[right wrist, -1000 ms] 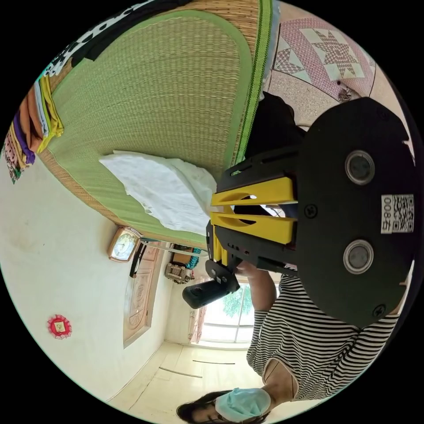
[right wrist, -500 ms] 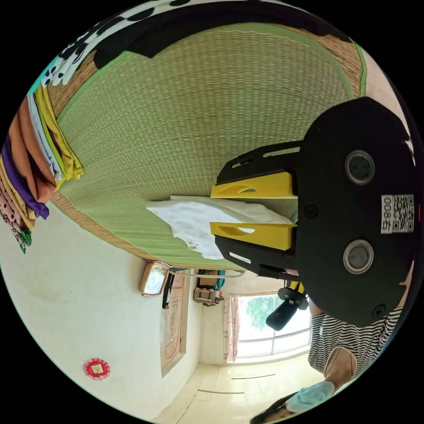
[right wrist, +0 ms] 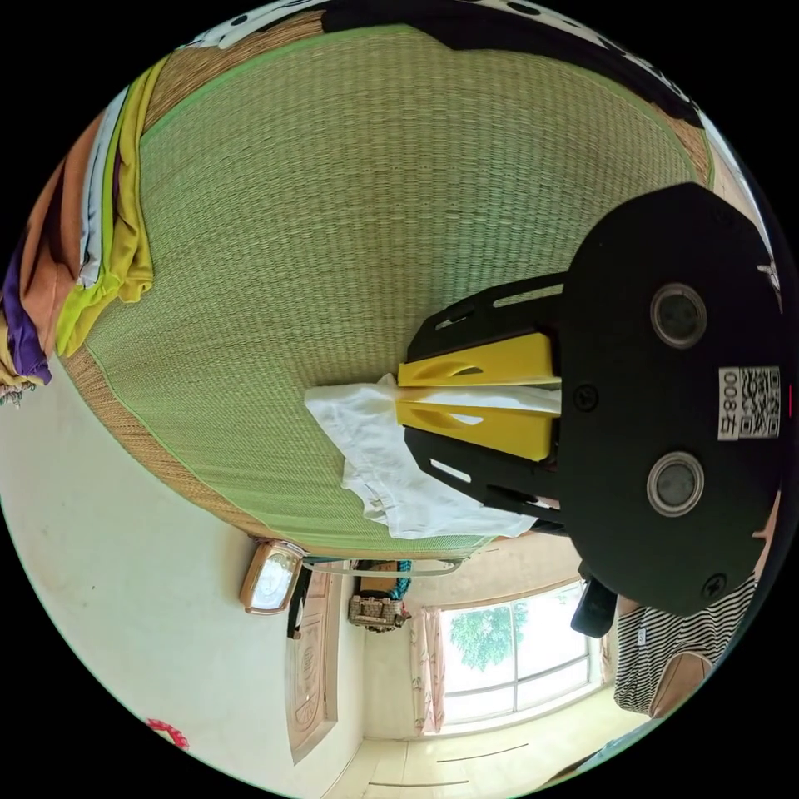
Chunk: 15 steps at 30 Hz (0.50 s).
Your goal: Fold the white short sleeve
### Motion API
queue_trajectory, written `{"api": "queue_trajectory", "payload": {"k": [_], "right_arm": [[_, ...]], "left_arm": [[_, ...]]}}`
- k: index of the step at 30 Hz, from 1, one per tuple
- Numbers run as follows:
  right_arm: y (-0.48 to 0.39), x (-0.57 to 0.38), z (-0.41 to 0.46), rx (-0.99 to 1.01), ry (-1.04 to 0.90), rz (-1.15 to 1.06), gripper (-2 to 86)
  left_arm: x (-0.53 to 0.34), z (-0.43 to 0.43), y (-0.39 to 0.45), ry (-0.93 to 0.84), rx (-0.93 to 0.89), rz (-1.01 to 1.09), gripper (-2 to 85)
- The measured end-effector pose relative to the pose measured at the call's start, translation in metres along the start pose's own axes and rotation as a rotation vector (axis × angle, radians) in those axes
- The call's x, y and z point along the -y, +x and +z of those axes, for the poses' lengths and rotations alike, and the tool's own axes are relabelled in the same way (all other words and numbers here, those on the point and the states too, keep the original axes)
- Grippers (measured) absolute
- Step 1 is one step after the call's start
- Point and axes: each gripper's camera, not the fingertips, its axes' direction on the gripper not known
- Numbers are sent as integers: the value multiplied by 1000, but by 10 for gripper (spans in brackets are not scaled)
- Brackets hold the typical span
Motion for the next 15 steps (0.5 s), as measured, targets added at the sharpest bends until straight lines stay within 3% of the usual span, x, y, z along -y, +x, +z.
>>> {"api": "queue_trajectory", "payload": {"k": [15], "right_arm": [[-34, -4, 21, 130, 102, -20, 15]], "left_arm": [[-94, -119, -31, 149, -118, -7, 7]]}}
